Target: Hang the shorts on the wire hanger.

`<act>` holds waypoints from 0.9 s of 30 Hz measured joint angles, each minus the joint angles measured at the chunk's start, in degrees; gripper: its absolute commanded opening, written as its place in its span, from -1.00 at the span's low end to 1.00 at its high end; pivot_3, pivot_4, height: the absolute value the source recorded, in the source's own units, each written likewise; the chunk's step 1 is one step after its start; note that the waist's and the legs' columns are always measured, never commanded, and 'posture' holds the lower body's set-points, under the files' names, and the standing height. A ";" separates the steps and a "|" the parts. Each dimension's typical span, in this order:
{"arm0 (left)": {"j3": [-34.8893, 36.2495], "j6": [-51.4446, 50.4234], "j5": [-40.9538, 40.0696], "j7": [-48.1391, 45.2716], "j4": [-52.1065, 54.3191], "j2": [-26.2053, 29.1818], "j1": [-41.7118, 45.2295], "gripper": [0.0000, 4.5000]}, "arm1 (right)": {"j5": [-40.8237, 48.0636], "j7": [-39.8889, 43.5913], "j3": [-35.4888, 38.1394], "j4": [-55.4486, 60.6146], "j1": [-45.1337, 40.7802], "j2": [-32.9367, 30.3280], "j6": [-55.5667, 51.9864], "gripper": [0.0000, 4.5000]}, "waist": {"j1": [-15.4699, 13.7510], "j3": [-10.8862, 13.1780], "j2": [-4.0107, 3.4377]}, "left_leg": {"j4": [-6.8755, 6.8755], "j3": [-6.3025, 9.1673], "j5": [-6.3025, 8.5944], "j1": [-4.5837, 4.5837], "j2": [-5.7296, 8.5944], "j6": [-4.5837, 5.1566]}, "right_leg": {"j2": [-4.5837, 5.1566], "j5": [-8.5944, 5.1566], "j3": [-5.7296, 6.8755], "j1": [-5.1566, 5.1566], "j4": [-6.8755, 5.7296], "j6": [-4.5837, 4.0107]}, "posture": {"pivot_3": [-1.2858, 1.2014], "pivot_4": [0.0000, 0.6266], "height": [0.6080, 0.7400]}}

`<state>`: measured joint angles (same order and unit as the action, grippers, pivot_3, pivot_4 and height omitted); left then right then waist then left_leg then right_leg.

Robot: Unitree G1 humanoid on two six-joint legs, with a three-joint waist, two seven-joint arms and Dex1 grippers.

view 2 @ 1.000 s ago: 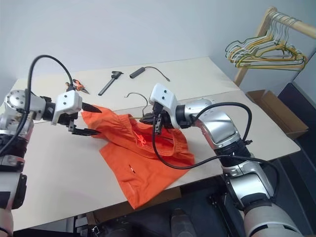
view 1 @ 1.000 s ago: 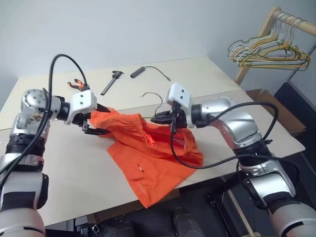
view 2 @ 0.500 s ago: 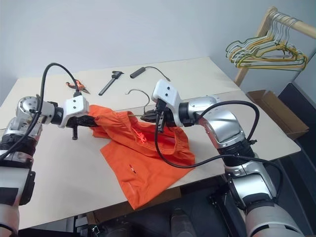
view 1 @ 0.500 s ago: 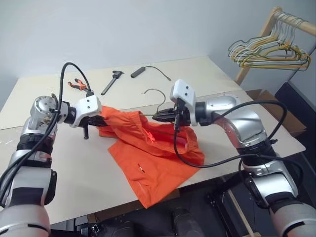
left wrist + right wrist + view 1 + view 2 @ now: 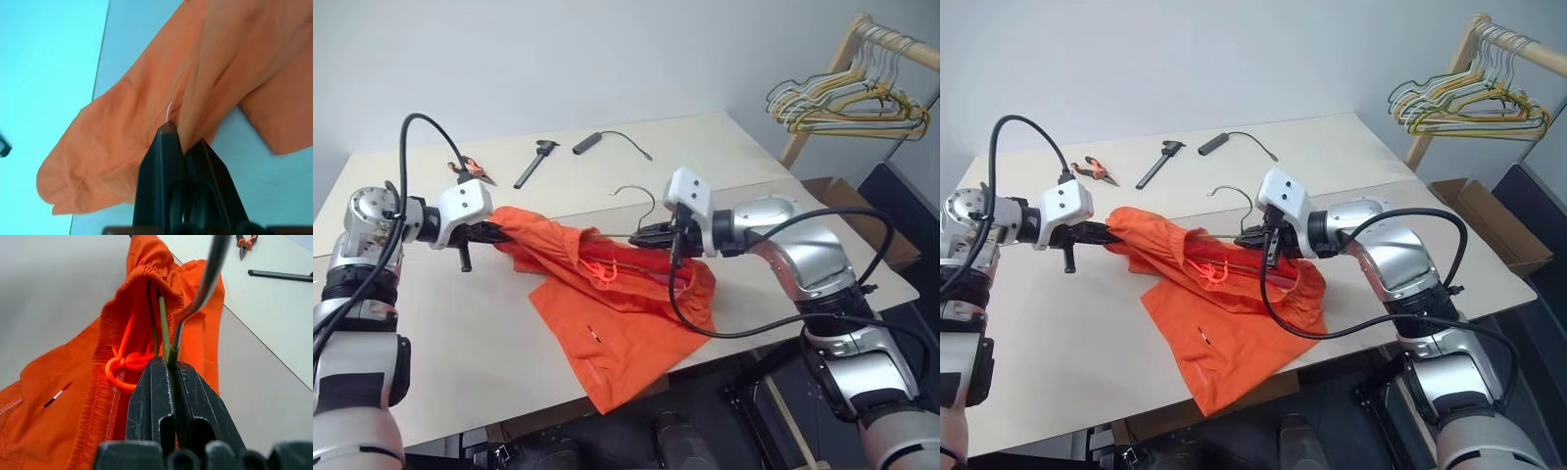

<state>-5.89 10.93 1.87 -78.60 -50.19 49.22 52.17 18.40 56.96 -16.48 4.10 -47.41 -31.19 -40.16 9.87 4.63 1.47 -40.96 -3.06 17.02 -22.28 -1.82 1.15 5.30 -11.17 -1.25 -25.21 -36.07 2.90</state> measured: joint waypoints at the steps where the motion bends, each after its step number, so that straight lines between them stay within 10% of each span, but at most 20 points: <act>1: 0.15 -0.01 0.00 0.00 0.00 0.01 0.00 -0.98 | -0.26 0.10 -0.07 0.04 0.12 -0.07 0.06 -1.00 | -0.05 0.00 0.00 | 0.00 -0.01 0.00 0.00 0.00 0.00 | 0.00 0.00 0.00 0.00 0.00 0.00 | -0.06 -0.78 1.00; 27: 0.05 -3.85 -0.76 1.18 4.11 -2.67 -2.31 -0.98 | -1.12 -1.82 0.80 3.31 -1.10 0.07 -8.35 -1.00 | -0.98 0.00 0.00 | -0.01 -0.24 0.00 0.00 0.00 0.00 | 0.00 0.00 0.01 0.01 0.03 -0.01 | -0.09 -0.78 1.00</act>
<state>-5.84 7.08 1.11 -77.42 -46.08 46.55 49.86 17.28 55.14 -15.69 7.41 -48.51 -31.12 -48.51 8.89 4.64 1.47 -40.97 -3.30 17.02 -22.28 -1.83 1.15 5.29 -11.17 -1.24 -25.19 -36.04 2.89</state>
